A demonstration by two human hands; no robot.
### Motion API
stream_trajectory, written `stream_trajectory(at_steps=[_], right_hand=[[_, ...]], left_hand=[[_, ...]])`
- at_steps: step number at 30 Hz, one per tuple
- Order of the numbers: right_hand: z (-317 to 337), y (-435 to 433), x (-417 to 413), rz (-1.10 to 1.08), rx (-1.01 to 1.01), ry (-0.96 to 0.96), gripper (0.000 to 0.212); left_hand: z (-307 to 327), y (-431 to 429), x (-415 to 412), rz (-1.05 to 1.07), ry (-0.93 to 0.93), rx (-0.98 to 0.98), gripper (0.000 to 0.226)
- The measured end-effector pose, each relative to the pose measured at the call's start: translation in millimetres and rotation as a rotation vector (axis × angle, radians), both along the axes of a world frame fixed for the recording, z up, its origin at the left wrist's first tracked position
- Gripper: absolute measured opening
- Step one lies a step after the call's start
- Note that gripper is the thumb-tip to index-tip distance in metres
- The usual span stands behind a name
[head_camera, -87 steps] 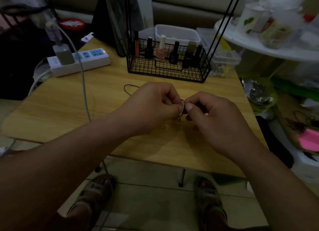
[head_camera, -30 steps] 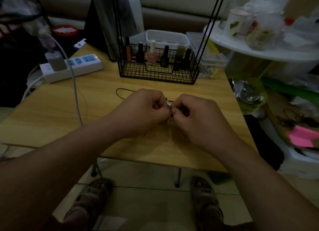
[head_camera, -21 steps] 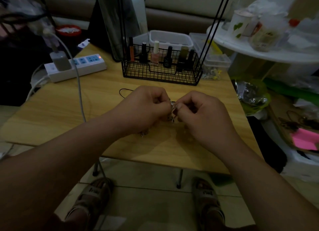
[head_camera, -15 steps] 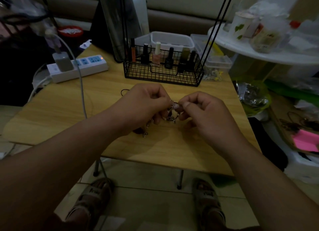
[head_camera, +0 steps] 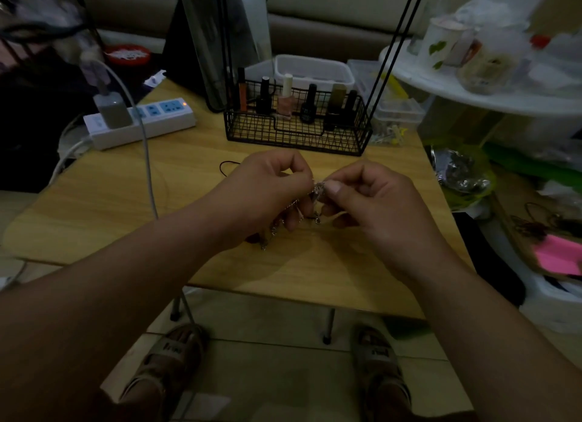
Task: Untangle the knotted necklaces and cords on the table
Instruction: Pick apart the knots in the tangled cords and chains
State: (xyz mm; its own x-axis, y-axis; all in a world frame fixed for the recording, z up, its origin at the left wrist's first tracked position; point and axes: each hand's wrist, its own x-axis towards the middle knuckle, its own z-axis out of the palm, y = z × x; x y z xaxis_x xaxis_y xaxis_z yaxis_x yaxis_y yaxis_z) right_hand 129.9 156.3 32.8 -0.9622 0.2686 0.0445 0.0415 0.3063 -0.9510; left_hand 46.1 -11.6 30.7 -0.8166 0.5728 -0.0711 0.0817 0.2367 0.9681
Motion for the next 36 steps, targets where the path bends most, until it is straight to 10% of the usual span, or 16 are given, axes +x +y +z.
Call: stream_trajectory(at_steps=[6,36], right_hand=[[-1.0,4.2,-1.7,-0.01,-0.232,-0.042,0.01],[-7.1,-5.7,-0.9,0.066,0.157,-0.029,0.007]], left_hand=[[0.4,1.5,1.4,-0.021,-0.152,0.069,0.007],[8.5,-0.9,4.6,-0.091,-0.217,0.083,0.019]])
